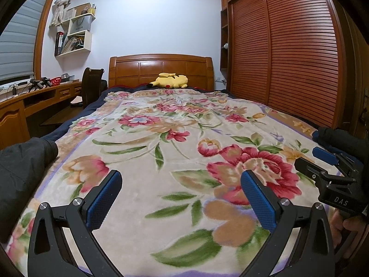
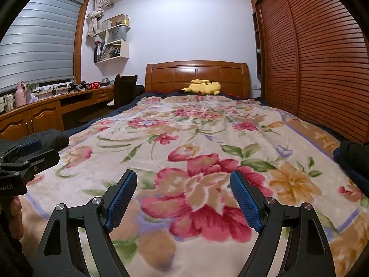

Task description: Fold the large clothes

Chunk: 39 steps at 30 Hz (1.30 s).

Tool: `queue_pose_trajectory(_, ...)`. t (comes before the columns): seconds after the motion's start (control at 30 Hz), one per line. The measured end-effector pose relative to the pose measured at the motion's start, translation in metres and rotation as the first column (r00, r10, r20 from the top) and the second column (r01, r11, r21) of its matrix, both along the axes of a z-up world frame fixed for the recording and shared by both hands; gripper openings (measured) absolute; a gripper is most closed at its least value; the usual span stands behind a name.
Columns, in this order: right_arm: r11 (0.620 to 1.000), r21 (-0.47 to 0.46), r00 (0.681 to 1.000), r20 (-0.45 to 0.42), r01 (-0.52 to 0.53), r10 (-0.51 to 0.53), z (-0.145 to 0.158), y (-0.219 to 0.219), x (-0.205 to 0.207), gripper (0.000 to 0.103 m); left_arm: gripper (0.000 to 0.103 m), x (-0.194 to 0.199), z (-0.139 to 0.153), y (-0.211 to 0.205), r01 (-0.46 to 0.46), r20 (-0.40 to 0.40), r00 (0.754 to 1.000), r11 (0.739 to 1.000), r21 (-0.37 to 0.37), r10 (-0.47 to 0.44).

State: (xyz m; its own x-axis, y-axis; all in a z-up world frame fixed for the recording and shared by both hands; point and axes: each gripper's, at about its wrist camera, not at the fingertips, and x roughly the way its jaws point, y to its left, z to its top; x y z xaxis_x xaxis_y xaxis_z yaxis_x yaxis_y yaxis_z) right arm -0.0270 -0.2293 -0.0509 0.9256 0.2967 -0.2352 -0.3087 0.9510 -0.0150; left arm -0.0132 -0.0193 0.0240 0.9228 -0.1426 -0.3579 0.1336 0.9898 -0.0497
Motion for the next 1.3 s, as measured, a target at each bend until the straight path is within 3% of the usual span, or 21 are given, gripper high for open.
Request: queue_pose_trajectory(1.3,1.000,-0.001,1.000,0.004,0.002,-0.002,-0.0013,-0.0035,0.0026,0.084,0.103,-0.0006,-0.0008,0.0000,0.001,-0.002,1.000,1.000,0.003,-0.001)
